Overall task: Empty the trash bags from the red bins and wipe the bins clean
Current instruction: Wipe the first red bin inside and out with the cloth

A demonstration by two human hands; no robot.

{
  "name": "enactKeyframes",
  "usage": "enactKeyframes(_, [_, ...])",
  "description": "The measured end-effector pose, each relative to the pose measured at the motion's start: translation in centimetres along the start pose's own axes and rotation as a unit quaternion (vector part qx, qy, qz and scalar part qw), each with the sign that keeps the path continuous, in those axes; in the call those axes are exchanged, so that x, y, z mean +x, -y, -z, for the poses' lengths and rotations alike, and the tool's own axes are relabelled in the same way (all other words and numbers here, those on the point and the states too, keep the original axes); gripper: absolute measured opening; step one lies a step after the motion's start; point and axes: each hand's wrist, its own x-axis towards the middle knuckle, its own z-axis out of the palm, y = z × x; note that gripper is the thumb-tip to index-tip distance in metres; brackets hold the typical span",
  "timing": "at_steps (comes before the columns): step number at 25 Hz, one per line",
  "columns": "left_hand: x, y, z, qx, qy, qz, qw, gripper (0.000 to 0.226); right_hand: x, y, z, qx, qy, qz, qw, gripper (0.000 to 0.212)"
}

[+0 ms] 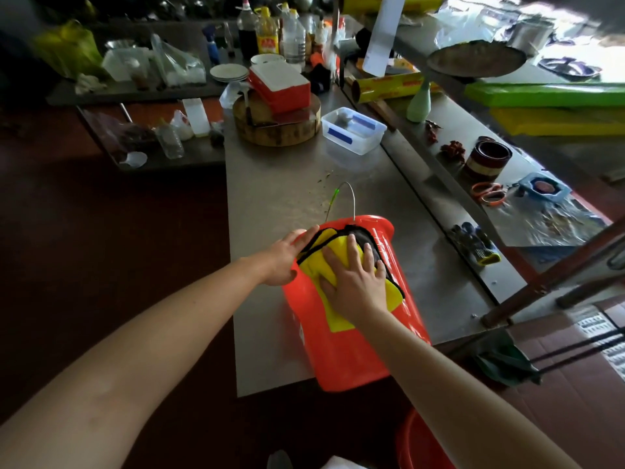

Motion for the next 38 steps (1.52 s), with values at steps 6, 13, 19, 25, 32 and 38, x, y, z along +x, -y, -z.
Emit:
enactKeyframes(6, [-0.4, 0.3, -0.3, -0.019, -0.007, -0.007, 1.0, 0.119, -3.3, -1.6, -1.0, -0.017, -0.034, 0.023, 0.999, 0.067])
enactKeyframes(13, [-0.7, 0.8, -0.5, -0.055, -0.017, -0.014, 0.998, 0.114, -12.8, -5.2, -3.9, -0.026, -0.067, 0.041, 0.997, 0.064])
enactKeyframes(19, [-0.7, 1.2, -1.1, -0.061, -0.033, -0.015, 0.997, 0.114, -11.3, -3.9, -2.7, -0.003, -0.036, 0.01, 0.999, 0.063])
enactKeyframes(25, [-0.8, 2.5, -2.1, -0.066, -0.057, -0.022, 0.996, 0.111, -0.9, -1.3, -0.2, 0.024, 0.009, -0.011, 1.0, 0.065])
enactKeyframes(32, [-2.0, 3.6, -2.7, -0.106, -0.068, -0.006, 0.992, 0.107, -1.9, -2.8, -0.7, 0.021, -0.016, 0.04, 0.999, 0.067])
enactKeyframes(38, [-1.8, 1.2, -2.0, -0.015, -0.204, 0.014, 0.979, 0.074, -11.1, -6.4, -2.4, 0.041, -0.056, 0.029, 0.997, 0.065])
